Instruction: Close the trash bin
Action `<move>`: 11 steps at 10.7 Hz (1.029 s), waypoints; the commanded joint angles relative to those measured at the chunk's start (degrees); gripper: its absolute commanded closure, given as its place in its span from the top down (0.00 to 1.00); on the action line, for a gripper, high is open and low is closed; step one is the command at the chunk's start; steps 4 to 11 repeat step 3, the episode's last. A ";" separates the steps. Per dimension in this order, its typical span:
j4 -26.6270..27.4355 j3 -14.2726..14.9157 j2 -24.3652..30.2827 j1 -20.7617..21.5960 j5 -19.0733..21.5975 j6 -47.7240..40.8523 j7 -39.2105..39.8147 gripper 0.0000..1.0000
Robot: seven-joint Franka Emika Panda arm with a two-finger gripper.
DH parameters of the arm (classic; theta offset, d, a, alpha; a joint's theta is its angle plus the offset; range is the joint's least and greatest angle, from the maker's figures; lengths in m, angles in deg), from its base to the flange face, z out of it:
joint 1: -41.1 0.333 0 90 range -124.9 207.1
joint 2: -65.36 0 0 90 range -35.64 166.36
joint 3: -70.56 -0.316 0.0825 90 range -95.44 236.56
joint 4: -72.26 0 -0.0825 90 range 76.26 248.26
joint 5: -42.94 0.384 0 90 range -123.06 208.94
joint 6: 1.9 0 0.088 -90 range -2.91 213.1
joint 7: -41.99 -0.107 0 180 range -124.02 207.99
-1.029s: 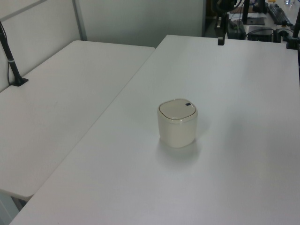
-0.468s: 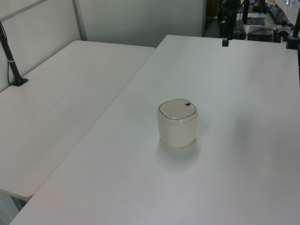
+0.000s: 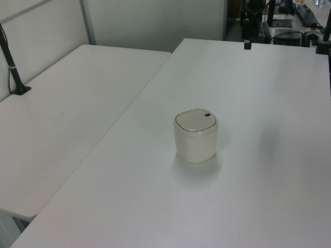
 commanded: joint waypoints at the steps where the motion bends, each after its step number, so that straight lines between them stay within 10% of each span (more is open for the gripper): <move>1: 1.28 -0.49 1.54 0.68 -3.30 -0.07 -0.97 1.00; 11: 1.10 -0.32 1.54 0.42 -2.95 -0.16 -1.06 1.00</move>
